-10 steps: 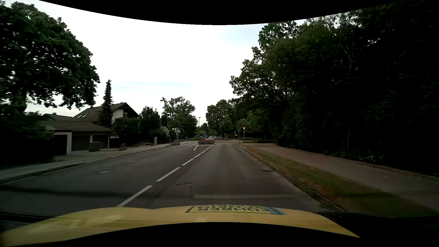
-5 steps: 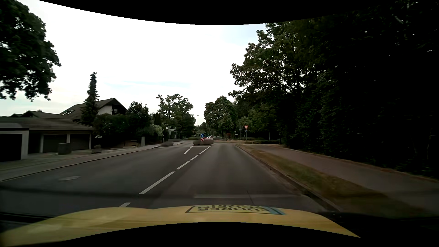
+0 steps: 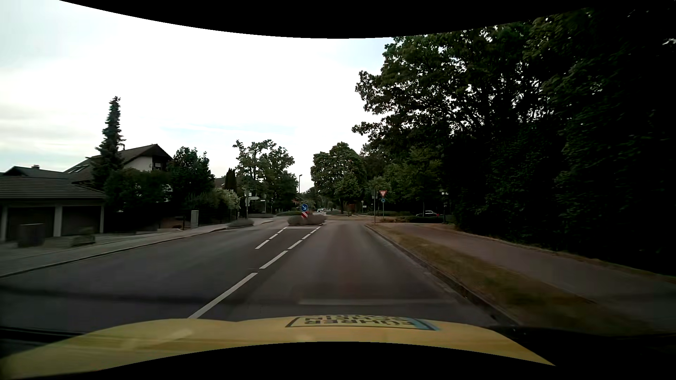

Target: Follow the waypoints while adhering to traffic rules and regulations

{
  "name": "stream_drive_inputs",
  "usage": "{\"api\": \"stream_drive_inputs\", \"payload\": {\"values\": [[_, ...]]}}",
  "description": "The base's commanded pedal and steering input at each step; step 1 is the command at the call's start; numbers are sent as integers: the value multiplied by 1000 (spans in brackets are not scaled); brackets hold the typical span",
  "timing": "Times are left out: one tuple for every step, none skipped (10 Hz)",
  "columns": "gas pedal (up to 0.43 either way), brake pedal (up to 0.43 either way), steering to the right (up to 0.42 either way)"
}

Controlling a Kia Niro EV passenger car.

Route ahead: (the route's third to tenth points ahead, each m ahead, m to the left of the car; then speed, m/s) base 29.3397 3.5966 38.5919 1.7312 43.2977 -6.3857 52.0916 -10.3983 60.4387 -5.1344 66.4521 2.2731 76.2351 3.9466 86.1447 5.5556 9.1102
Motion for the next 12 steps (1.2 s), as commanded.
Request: {"api": "stream_drive_inputs", "payload": {"values": [[0, 0, 0], [0, 0, 0], [0, 0, 0], [0, 0, 0], [0, 0, 0], [0, 0, 0], [0, 0, 0], [0, 0, 0], [0, 0, 0], [0, 0, -3], [0, 0, -4], [0, 0, -5]]}}
